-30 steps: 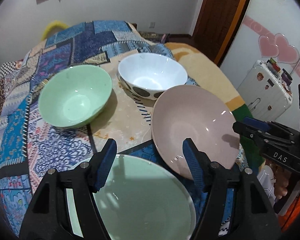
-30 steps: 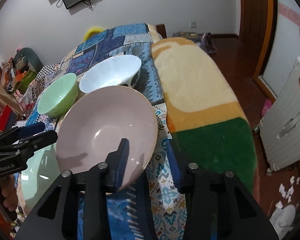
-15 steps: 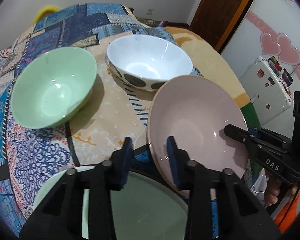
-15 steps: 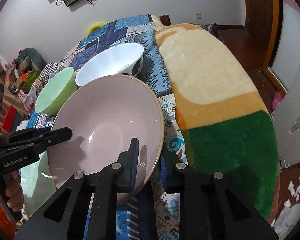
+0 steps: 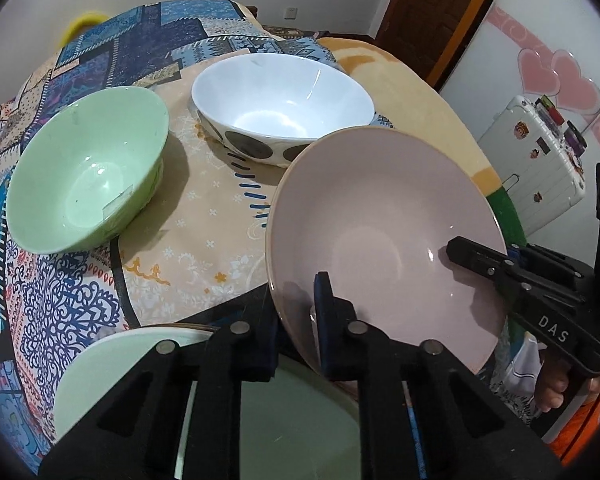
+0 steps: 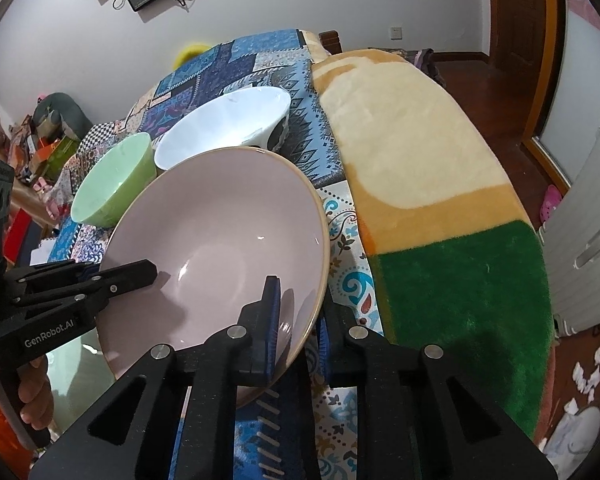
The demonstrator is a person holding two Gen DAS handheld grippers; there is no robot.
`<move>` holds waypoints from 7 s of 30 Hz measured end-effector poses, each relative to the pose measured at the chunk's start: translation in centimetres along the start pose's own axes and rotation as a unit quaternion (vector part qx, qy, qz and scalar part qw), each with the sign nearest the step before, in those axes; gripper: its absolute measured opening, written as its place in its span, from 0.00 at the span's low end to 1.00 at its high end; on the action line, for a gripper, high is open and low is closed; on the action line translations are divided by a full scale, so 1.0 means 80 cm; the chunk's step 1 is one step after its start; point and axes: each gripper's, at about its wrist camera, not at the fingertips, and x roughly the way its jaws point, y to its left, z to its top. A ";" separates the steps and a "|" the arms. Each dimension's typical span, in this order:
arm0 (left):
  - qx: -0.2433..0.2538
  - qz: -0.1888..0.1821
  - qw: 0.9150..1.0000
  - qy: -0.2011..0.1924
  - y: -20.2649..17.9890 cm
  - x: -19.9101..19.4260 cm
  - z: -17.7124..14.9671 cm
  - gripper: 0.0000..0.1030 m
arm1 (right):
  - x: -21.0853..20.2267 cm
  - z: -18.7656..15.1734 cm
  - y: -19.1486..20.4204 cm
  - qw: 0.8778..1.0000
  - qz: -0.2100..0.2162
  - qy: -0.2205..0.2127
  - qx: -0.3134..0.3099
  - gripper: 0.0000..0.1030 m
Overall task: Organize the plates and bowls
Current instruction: 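Grip the pink bowl rim with both grippers and lift it, then carry the pink bowl over the pale green plate, lower it, release, then move both grippers to the rim of the pale green bowl, then grip the pale green bowl rim with both grippers and lift it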
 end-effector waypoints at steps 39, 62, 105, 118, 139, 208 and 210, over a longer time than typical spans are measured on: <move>-0.033 0.013 0.992 -0.119 0.053 -0.206 -0.079 0.14 | -0.077 -0.013 0.150 0.995 0.029 -0.063 -0.074 0.15; -0.123 0.088 0.980 -0.129 0.190 -0.292 -0.198 0.14 | -0.024 -0.052 0.294 0.981 0.121 -0.022 -0.149 0.16; -0.223 0.056 0.972 -0.048 0.325 -0.199 -0.286 0.11 | 0.099 -0.075 0.378 0.970 0.079 0.064 -0.221 0.12; -0.227 0.097 0.967 -0.057 0.330 -0.221 -0.277 0.10 | 0.119 -0.081 0.379 0.965 0.100 0.099 -0.222 0.13; -0.153 0.164 0.957 -0.182 0.243 -0.306 -0.175 0.67 | -0.034 0.016 0.261 0.973 0.031 -0.096 -0.205 0.65; -0.083 0.063 0.994 -0.027 0.252 -0.028 0.058 0.14 | 0.173 0.119 0.209 0.992 0.014 0.041 -0.121 0.26; -0.083 0.066 0.994 -0.026 0.250 -0.025 0.058 0.14 | 0.173 0.119 0.208 0.992 0.011 0.040 -0.123 0.23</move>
